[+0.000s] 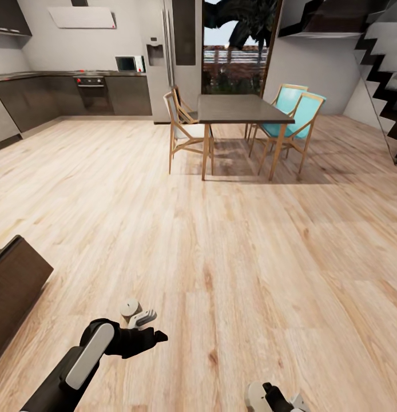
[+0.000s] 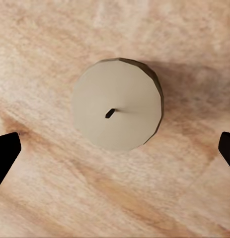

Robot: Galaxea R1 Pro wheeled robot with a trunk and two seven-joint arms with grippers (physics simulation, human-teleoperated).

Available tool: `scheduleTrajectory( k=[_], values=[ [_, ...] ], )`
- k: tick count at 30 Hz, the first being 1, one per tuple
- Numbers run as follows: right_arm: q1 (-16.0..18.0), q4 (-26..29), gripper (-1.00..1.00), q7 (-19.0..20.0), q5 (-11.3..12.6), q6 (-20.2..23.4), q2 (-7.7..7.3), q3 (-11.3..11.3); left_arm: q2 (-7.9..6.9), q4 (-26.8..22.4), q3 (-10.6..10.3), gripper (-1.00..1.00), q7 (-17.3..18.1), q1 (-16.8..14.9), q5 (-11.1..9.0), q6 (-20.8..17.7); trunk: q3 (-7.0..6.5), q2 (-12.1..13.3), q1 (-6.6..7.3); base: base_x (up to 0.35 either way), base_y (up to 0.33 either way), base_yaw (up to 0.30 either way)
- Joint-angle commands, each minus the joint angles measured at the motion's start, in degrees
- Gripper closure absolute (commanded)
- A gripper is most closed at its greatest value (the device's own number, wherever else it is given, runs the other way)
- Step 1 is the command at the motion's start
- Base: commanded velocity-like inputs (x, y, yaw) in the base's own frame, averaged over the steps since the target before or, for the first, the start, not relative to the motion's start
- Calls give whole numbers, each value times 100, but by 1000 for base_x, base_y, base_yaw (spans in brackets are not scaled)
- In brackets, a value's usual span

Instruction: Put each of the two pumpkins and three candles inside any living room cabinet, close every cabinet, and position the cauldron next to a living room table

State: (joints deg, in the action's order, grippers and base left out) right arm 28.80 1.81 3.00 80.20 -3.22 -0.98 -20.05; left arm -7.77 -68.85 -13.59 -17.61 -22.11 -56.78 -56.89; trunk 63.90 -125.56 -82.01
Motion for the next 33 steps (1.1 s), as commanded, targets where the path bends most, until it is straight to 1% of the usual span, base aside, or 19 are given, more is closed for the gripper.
scheduleTrajectory(
  k=[1, 5, 11, 17, 22, 26, 28, 31, 33],
  values=[
    [3, -5, -100, 25, 56, -37, 4, -44, -5, -5, -12, -100, -59, -3, -62, -5, 23, -43, -22, 0, 0, 0],
    [3, -5, -100, 37, 36, -143, 9, -50, -5, -5, -12, -100, -59, -3, -62, -6, 94, -204, -109, 0, 0, 0],
    [2, -5, -100, 35, -141, -265, 10, -51, -9, -5, -12, -100, -56, -3, -62, -7, 202, -444, -241, 0, 0, 0],
    [3, -5, -100, 34, -167, -274, 10, -51, -17, -21, -9, -100, -51, -3, -62, -7, 310, -685, -373, 0, 0, 0],
    [3, -5, -100, 34, -170, -275, 10, -51, -41, -396, -12, -100, -50, 5, -65, -13, 400, -885, -483, 0, 0, 0],
    [3, -5, -100, 34, -171, -276, 10, -51, -192, -604, -15, -100, -45, 12, -96, -15, 471, -1046, -571, 0, 0, 0],
    [3, -5, -100, 34, -171, -276, 10, -51, -299, -746, -10, -100, -43, 16, -124, -15, 507, -1126, -615, 0, 0, 0],
    [3, -5, -100, 36, -174, -270, 10, -51, -397, -899, -6, -100, -38, 25, -141, -15, 561, -1246, -681, 0, 0, 0],
    [3, -5, -100, 36, -177, -271, 10, -77, -435, -966, -4, -100, -35, 29, -146, -15, 597, -1327, -724, 0, 0, 0]
  ],
)
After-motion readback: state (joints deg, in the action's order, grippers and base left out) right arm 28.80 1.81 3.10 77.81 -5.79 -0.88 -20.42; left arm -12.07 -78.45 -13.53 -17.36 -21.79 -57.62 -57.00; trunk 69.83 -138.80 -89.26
